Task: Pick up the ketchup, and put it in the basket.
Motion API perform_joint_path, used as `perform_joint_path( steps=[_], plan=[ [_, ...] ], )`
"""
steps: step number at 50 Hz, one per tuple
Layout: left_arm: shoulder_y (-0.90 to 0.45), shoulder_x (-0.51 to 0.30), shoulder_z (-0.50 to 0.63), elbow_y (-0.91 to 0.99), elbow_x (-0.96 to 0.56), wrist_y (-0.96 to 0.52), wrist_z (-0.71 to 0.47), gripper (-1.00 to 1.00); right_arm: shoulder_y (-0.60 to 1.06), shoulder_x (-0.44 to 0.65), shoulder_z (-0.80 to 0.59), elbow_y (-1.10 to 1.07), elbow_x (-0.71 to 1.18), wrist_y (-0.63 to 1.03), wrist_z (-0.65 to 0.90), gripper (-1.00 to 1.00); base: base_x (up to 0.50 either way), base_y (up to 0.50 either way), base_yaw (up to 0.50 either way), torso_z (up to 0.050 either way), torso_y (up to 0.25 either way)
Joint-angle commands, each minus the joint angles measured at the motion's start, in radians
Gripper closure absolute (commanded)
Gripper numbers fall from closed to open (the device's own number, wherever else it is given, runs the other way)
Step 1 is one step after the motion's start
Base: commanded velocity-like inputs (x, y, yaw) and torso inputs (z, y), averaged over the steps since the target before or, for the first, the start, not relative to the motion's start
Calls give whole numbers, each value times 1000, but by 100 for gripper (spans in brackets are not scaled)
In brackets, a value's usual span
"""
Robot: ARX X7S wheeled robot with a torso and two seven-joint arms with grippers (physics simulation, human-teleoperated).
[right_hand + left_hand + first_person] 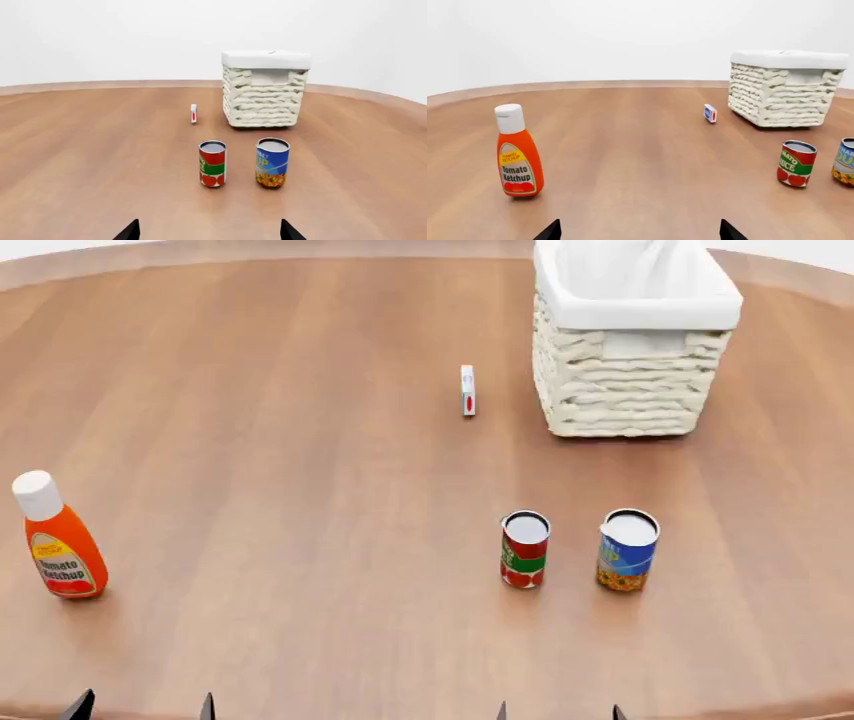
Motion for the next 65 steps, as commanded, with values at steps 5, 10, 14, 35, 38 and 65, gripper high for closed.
perform_joint_path(
  steps=[5, 10, 14, 35, 38, 65],
  plan=[
    [-5, -31, 38, -8, -25, 12, -37, -100, 9, 29, -41, 14, 11, -1, 49, -100, 0, 0, 0, 0, 0],
    [2, -44, 53, 7, -34, 5, -54, -100, 11, 42, -61, 16, 18, 9, 62, -100, 0, 0, 0, 0, 0],
    [4, -52, 63, 11, -37, 4, -65, -100, 9, 51, -69, 9, 31, 9, 67, -100, 0, 0, 0, 0, 0],
    [47, -69, 103, 18, 62, 153, -105, -100, -10, 73, -97, 19, -69, -59, 112, -100, 0, 0, 0, 0, 0],
    [49, -72, 99, 22, 43, 151, -108, -100, -11, 75, -103, 20, -69, -60, 119, -100, 0, 0, 0, 0, 0],
    [124, -116, 130, 178, 100, 251, -199, -100, -80, 122, -129, -237, -160, -36, 218, -100, 0, 0, 0, 0, 0]
  ],
)
